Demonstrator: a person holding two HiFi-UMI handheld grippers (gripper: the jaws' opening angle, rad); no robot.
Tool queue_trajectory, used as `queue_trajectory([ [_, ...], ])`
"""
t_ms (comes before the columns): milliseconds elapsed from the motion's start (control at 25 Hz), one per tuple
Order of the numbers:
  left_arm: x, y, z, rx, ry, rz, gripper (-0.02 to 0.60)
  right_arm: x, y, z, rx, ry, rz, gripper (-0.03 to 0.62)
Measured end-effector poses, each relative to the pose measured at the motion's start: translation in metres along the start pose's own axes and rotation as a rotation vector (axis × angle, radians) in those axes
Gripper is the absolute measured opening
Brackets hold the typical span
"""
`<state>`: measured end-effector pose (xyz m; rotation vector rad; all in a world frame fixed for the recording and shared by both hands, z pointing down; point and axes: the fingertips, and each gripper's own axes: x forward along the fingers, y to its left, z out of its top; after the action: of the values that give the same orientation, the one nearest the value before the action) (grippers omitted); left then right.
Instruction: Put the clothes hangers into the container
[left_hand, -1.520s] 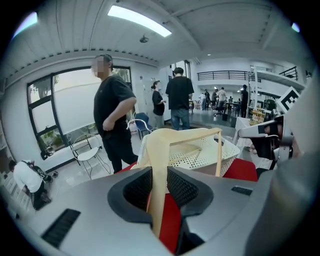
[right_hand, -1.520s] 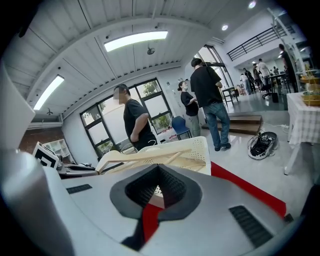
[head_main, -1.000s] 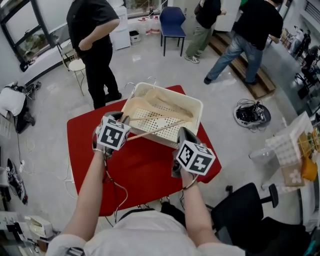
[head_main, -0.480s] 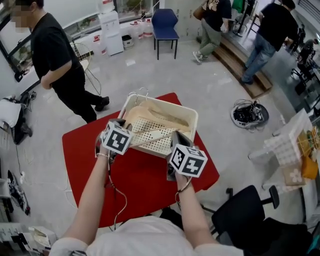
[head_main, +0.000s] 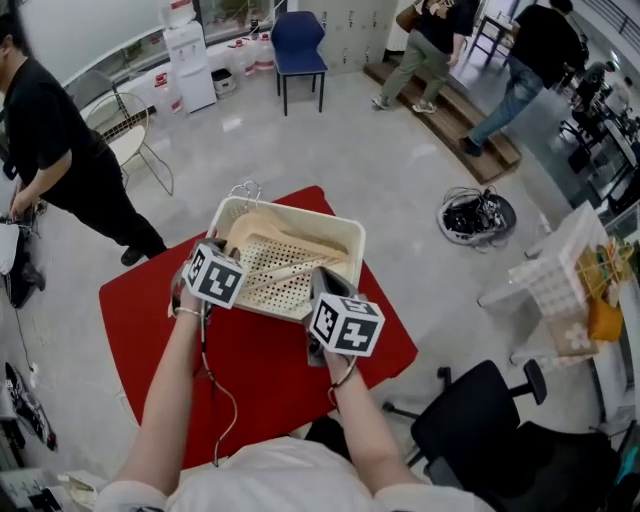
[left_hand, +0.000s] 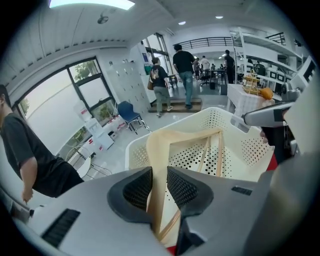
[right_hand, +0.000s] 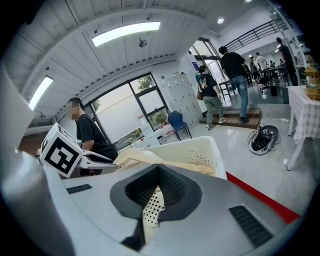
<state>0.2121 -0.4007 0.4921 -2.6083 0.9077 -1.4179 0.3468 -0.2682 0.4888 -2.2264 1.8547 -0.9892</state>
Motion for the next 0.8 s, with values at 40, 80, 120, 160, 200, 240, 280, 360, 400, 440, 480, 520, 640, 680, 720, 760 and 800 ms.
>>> queue_trajectory([
  [40,0.002,-0.001,0.0,-0.002,0.004,0.005,0.1,0.0,-0.002,0.0,0.002,0.002,0.0,0.015],
  [80,0.004,-0.002,0.001,-0.003,0.006,0.01,0.1,-0.001,-0.005,0.001,0.004,0.002,-0.002,0.015],
  [120,0.006,-0.003,0.003,-0.003,0.007,0.011,0.1,-0.002,-0.008,0.002,0.005,0.0,-0.004,0.015],
  [160,0.007,-0.005,0.005,-0.002,0.007,0.011,0.1,-0.003,-0.01,0.004,0.005,-0.002,-0.006,0.015],
  [200,0.009,-0.007,0.007,-0.001,0.006,0.011,0.1,-0.004,-0.012,0.006,0.004,-0.005,-0.007,0.015],
  [240,0.011,-0.007,0.008,-0.001,0.005,0.013,0.1,-0.004,-0.013,0.007,0.004,-0.007,-0.008,0.015],
  [280,0.012,-0.007,0.009,0.0,0.004,0.015,0.101,-0.003,-0.014,0.008,0.003,-0.008,-0.009,0.015],
  [360,0.014,-0.005,0.009,0.0,-0.001,0.019,0.101,-0.002,-0.013,0.007,0.004,-0.007,-0.01,0.015],
  [400,0.015,-0.004,0.009,0.0,-0.003,0.019,0.101,-0.002,-0.012,0.006,0.005,-0.004,-0.01,0.015],
  [440,0.016,-0.003,0.008,0.001,-0.003,0.018,0.101,-0.001,-0.012,0.005,0.007,-0.001,-0.01,0.015],
  [480,0.016,-0.002,0.006,0.001,-0.003,0.017,0.101,-0.001,-0.011,0.004,0.009,0.0,-0.011,0.015],
  [520,0.017,-0.001,0.005,0.001,-0.002,0.017,0.101,-0.002,-0.012,0.003,0.009,0.001,-0.015,0.015],
  [640,0.02,-0.002,0.005,-0.019,-0.024,0.015,0.101,-0.004,-0.016,0.003,0.006,0.004,-0.02,0.015],
  [680,0.019,-0.001,0.008,-0.03,-0.041,0.015,0.1,-0.005,-0.018,0.004,0.004,0.002,-0.021,0.015],
  [720,0.018,-0.001,0.012,-0.039,-0.059,0.016,0.1,-0.006,-0.018,0.007,0.003,-0.002,-0.023,0.015],
  [760,0.017,0.0,0.017,-0.044,-0.073,0.016,0.1,-0.006,-0.018,0.009,0.001,-0.005,-0.025,0.015],
  [800,0.017,0.001,0.02,-0.048,-0.081,0.013,0.1,-0.006,-0.018,0.011,0.001,-0.006,-0.024,0.015],
])
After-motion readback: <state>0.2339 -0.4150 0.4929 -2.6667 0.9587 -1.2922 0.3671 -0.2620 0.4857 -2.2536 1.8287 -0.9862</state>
